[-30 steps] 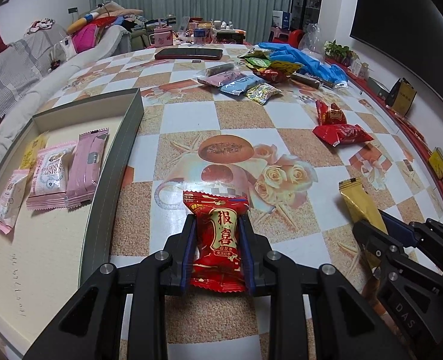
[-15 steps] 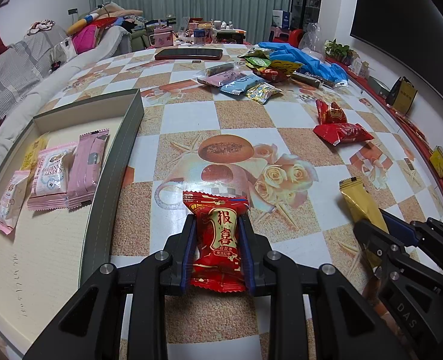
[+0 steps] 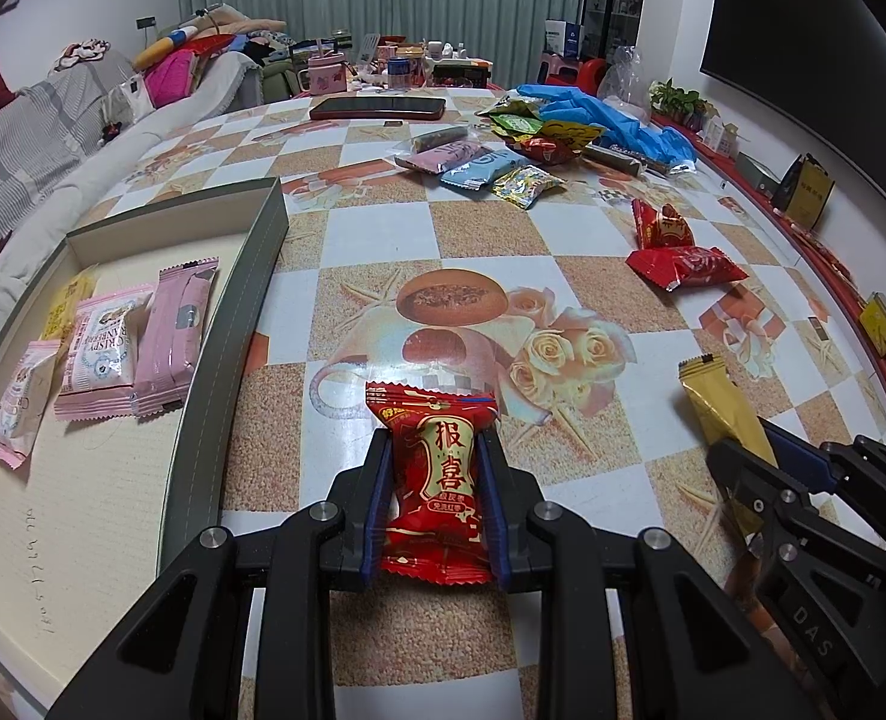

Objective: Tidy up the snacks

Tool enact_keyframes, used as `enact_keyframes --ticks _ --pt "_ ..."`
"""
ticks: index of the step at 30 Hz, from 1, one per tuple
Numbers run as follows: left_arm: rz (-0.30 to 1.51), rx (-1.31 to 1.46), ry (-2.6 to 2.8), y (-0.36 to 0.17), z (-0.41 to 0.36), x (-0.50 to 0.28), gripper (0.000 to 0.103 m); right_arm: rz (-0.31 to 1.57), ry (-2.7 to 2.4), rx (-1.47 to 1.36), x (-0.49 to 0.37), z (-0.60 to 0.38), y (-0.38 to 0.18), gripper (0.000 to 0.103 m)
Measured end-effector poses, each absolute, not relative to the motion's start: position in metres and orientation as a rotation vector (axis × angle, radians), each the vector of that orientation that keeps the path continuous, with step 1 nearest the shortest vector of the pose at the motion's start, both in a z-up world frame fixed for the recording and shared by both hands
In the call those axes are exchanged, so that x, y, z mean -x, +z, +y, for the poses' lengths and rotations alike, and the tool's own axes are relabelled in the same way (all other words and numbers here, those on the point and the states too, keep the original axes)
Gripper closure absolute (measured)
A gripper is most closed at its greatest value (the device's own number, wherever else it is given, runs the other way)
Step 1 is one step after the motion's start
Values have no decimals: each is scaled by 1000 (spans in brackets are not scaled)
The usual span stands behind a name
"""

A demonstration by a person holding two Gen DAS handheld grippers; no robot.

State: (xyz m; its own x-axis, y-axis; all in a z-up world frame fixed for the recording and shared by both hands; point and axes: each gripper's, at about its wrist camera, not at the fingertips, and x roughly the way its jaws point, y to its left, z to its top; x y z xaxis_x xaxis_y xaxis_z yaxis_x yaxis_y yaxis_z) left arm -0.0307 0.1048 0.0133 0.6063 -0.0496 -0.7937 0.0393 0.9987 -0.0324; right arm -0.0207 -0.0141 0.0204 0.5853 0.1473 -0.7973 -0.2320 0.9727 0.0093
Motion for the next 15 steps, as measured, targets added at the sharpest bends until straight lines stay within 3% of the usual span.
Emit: enact_keyframes --ticks 15 --pt "920 -13 -44 13 104 34 74 919 221 101 21 -14 21 79"
